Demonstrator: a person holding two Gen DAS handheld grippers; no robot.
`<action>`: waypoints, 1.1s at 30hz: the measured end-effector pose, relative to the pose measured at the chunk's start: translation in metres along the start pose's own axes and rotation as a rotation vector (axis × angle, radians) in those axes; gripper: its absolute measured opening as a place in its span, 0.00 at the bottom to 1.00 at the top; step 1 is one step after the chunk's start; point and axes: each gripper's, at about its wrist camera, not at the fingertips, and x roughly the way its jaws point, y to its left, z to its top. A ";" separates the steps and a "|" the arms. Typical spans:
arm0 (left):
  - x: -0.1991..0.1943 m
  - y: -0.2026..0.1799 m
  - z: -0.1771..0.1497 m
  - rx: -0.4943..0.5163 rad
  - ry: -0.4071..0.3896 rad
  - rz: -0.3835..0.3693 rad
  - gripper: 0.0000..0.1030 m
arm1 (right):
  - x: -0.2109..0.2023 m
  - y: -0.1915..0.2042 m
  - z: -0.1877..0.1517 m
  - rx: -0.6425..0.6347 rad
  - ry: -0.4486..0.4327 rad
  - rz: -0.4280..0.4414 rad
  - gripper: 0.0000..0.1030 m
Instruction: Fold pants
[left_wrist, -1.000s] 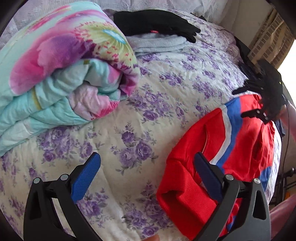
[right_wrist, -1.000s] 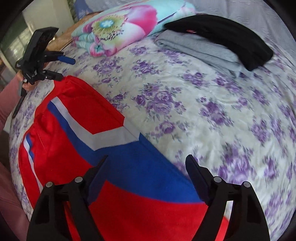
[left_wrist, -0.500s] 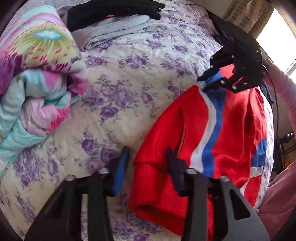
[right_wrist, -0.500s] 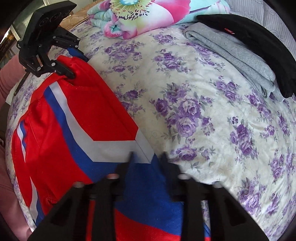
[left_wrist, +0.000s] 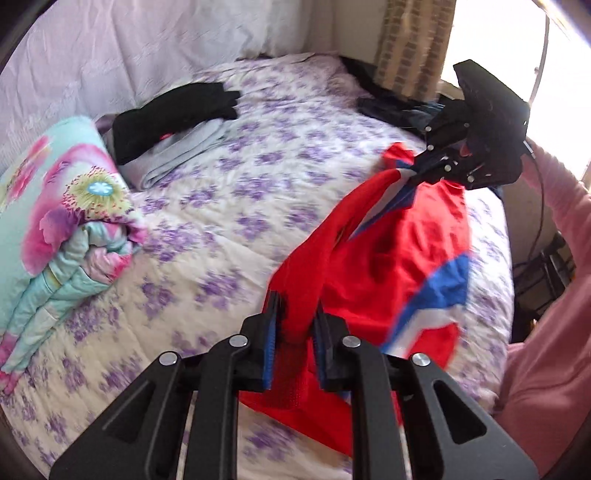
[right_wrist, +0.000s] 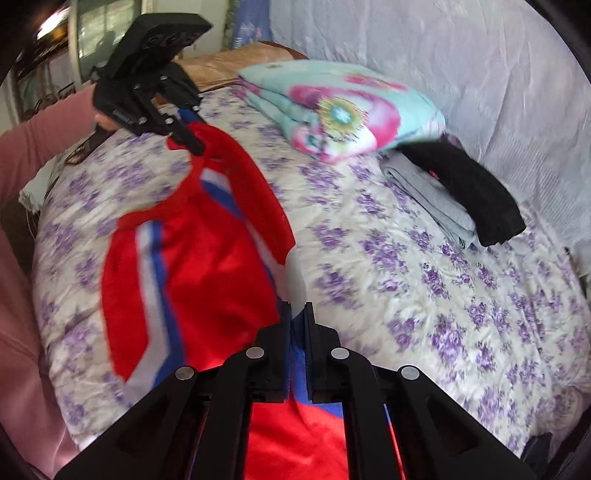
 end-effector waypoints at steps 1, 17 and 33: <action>-0.004 -0.015 -0.011 0.016 -0.005 -0.009 0.15 | -0.004 0.013 -0.005 -0.009 -0.006 -0.006 0.06; 0.028 -0.099 -0.118 -0.008 0.057 -0.005 0.16 | 0.052 0.154 -0.096 -0.067 0.059 -0.138 0.17; 0.027 -0.200 -0.017 -0.063 -0.241 0.075 0.95 | -0.095 0.065 -0.179 0.731 -0.265 -0.199 0.79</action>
